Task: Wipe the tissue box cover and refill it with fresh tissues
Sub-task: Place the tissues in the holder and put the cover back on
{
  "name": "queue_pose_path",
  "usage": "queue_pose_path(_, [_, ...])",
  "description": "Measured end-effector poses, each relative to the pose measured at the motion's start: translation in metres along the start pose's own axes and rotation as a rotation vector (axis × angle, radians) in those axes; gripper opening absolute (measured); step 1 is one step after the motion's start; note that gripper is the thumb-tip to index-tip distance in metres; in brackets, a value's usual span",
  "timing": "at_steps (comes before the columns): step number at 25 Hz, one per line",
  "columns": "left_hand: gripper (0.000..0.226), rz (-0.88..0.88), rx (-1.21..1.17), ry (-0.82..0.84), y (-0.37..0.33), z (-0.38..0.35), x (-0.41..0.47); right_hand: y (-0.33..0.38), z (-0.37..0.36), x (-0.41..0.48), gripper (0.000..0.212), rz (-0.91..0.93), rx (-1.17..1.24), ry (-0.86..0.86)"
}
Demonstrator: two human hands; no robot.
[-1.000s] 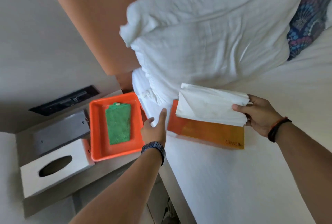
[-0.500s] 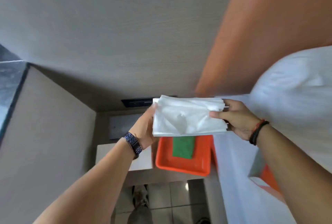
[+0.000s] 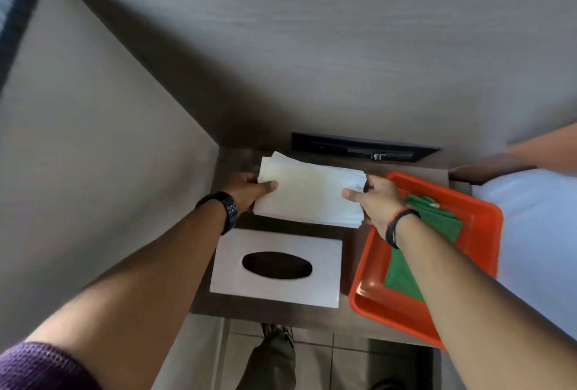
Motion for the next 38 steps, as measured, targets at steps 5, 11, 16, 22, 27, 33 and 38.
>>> queue_pose_path(5, [0.03,-0.019,0.212,-0.088,0.024,0.01,0.054,-0.024,-0.029,0.051,0.02,-0.046,-0.08,-0.003])
queue_pose_path(11, [0.027,-0.103,0.476,-0.182,0.026,0.006,0.073,-0.036,-0.032,0.071,0.018,0.0,-0.377,-0.082])
queue_pose_path(16, [0.03,-0.154,0.525,-0.258,0.02,0.004,0.078,-0.022,-0.032,0.071,0.023,0.036,-0.513,-0.213])
queue_pose_path(22, [0.041,-0.31,0.588,-0.404,0.016,0.0,0.056,-0.001,-0.032,0.041,0.039,0.138,-0.895,-0.437])
queue_pose_path(27, [0.065,-1.031,1.199,-0.275,-0.007,-0.042,0.028,0.01,-0.068,0.018,0.046,0.789,-1.178,-0.314])
queue_pose_path(33, [0.075,-0.742,1.558,0.023,0.029,-0.041,0.059,-0.034,-0.082,0.045,0.059,0.636,-1.451,0.005])
queue_pose_path(38, [0.077,-0.77,1.552,-0.02,0.033,-0.043,0.057,-0.029,-0.084,0.042,0.06,0.627,-1.446,0.035])
Point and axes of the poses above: each hand's wrist, its own x-axis towards the middle knuckle, its own z-axis out of the back of the hand, y = z × x, the point moved 7 cm from there along x, towards the middle knuckle, and after that the axes turned 8 degrees about -x, right-handed, at the moved point
